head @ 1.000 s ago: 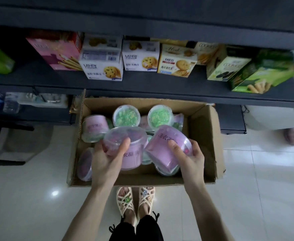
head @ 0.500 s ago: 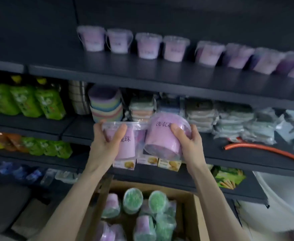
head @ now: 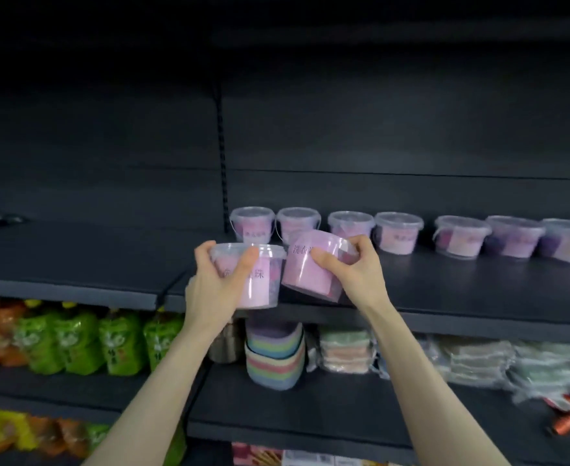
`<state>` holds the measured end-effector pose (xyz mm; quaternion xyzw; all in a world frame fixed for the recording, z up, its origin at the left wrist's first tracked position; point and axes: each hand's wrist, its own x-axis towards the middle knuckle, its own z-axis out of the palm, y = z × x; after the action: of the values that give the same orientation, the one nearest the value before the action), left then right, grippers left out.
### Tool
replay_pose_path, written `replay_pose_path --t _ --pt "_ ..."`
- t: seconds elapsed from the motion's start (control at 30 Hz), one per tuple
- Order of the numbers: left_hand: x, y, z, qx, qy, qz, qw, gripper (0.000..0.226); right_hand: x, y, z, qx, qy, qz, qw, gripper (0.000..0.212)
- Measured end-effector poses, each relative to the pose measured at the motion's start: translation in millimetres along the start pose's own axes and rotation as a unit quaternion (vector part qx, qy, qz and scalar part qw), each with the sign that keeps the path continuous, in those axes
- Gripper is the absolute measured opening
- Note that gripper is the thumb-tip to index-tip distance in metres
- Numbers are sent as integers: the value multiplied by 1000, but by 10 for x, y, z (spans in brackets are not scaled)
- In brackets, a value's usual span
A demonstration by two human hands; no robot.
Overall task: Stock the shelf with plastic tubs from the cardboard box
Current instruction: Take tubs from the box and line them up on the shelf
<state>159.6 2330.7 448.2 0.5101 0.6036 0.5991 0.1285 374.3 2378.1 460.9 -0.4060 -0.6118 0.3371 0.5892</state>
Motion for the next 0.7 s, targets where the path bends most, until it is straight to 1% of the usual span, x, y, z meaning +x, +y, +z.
replay_pose_path --t 0.1,0.17,0.23,0.33,0.43,0.53,0.57,0.63,0.67,0.7 --pt "403 -204 -38 25 -41 -9 999 90 181 89 305 -56 5 -13 998 46" --pt "672 -361 -75 13 -68 -8 998 90 309 148 501 -88 18 -37 995 39" --pt "894 -480 -95 0 -88 -7 996 93 411 174 636 -122 21 -55 991 37" --pt "1111 -591 -96 -12 -116 8 993 98 551 233 723 -156 12 -56 986 33" --pt "1226 -701 -53 -26 -141 13 990 95 659 341 719 -200 -13 -44 979 38" --pt "1336 -795 4 -28 -186 28 982 93 747 416 712 -247 -29 -35 968 40" --pt "1368 -814 21 -22 -198 27 980 95 783 427 701 -280 -23 -28 959 41" --pt "1398 -847 52 9 -202 19 979 101 829 426 684 -384 -9 -4 923 51" --pt "1392 -868 55 39 -186 45 981 100 835 419 698 -422 -5 2 907 58" --pt "1375 -882 56 73 -157 96 980 95 830 415 735 -441 1 -9 898 64"
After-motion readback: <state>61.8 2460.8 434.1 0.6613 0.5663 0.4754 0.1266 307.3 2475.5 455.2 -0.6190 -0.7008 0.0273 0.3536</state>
